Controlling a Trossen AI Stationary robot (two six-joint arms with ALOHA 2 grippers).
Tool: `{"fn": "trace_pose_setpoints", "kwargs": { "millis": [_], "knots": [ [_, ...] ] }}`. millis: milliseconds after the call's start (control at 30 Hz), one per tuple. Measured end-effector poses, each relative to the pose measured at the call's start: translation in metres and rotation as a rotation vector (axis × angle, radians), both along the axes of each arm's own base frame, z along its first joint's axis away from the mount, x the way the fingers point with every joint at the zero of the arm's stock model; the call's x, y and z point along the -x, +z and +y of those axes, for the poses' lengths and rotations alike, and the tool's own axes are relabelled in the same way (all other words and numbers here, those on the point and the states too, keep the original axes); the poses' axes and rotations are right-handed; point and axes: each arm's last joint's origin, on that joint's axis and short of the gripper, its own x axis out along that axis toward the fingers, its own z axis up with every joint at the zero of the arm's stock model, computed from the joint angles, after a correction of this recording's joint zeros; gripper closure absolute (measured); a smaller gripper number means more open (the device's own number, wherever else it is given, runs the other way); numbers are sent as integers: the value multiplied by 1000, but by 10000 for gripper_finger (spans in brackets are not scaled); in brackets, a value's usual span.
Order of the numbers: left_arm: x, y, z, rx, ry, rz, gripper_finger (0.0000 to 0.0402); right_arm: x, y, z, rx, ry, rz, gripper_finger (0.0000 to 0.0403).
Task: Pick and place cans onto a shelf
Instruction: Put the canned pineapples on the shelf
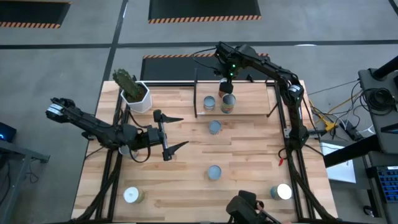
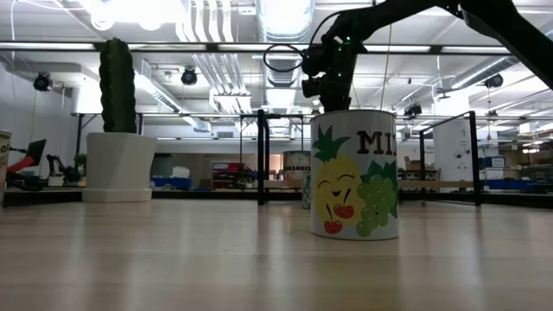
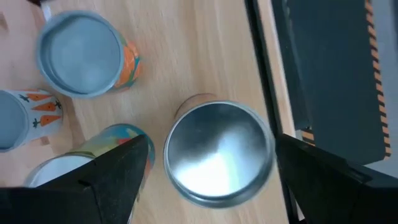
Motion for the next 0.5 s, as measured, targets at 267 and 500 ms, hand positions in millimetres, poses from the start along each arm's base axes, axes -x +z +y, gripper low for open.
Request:
{"fn": "trace_pose_setpoints", "kwargs": {
  "millis": [267, 500],
  "knots": [
    [0, 0, 0, 0, 0, 0, 15, 1, 11, 1, 11, -6, -17, 143],
    [0, 0, 0, 0, 0, 0, 15, 2, 3, 0, -4, -5, 4, 310]
  ]
}}
